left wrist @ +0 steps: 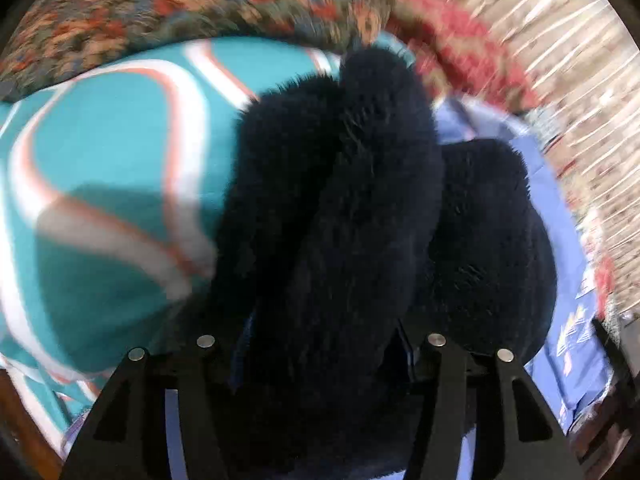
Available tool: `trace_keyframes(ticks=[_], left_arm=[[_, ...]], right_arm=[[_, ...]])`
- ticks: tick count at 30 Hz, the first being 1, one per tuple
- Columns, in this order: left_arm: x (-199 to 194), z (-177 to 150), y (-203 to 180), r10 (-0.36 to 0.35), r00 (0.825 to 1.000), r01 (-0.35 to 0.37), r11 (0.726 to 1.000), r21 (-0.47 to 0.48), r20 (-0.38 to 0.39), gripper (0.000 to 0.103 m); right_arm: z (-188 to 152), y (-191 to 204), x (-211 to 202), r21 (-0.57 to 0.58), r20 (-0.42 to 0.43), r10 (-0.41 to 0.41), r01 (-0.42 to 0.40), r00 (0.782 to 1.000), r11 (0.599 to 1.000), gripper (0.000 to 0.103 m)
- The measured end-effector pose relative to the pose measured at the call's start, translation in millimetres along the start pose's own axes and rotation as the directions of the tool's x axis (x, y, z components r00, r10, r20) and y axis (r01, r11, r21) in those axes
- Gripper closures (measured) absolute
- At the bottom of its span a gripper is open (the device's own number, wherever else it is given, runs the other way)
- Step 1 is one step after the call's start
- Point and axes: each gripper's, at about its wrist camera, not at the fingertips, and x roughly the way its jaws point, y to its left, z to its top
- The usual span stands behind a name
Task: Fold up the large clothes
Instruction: 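Carry the folded fleece with both grippers onto the teal blanket by the headboard, then open both grippers and release the folded fleece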
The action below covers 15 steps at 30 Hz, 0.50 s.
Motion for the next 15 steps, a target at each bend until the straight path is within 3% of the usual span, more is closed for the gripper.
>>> trace_keyframes(ticks=[4, 9, 15], left_arm=[[-39.9, -26.3, 7.8, 0.012, 0.995, -0.016, 0.999, 0.043, 0.102, 0.027], [-100.3, -62.7, -3.8, 0.086, 0.973, -0.111, 0.988, 0.107, 0.215, 0.027], [-144.7, -144.4, -21.1, 0.12, 0.973, -0.171, 0.948, 0.267, 0.196, 0.027]], right_arm=[[-59.3, 27.4, -27.0, -0.081, -0.057, 0.067, -0.071, 0.996, 0.994, 0.021], [-140.7, 43.4, -61.6, 0.017, -0.173, 0.185, -0.185, 0.967, 0.983, 0.021], [-196.9, 48.4, -111.7, 0.101, -0.227, 0.219, -0.2, 0.949, 0.975, 0.021]])
